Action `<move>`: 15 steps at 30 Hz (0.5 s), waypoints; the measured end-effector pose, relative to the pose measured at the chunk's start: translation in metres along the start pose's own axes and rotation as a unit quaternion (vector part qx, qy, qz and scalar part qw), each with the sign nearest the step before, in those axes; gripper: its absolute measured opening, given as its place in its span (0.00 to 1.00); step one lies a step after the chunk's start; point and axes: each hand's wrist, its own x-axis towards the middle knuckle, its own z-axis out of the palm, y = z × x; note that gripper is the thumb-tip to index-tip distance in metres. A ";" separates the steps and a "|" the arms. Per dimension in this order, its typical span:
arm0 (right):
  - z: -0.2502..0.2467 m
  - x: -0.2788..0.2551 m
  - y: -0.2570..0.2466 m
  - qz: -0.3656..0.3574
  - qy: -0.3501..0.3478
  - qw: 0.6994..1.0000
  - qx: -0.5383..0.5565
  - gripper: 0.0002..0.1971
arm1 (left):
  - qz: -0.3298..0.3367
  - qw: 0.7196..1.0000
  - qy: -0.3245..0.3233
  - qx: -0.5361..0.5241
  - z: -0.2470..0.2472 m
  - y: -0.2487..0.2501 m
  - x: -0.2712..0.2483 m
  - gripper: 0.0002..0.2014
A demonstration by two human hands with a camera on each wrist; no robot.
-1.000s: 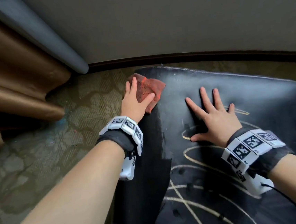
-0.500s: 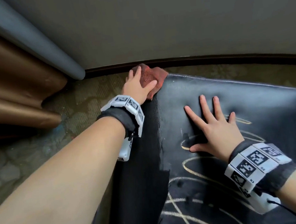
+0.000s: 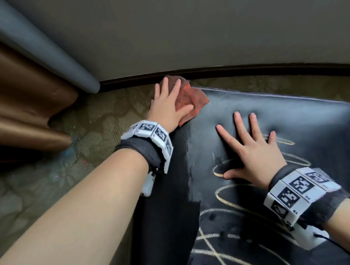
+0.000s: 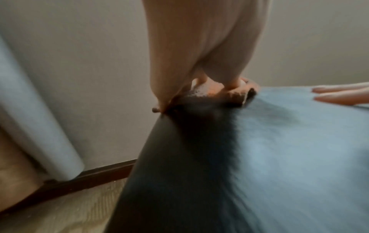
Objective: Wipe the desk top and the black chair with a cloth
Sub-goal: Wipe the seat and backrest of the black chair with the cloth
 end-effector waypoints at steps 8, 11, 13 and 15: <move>-0.009 -0.001 -0.001 0.003 -0.047 0.999 -0.004 0.57 | 0.170 0.961 -0.058 0.209 0.019 0.003 -0.057 0.40; -0.017 -0.001 0.004 0.010 -0.044 0.996 0.072 0.49 | 0.146 0.983 -0.077 0.078 0.011 0.016 -0.050 0.43; -0.023 0.000 0.005 0.000 0.060 0.985 0.162 0.37 | 0.087 0.980 -0.043 -0.174 0.008 0.021 -0.056 0.43; -0.029 0.004 -0.005 -0.049 0.198 0.963 0.177 0.25 | 0.029 0.942 0.043 -0.330 0.006 0.019 -0.062 0.39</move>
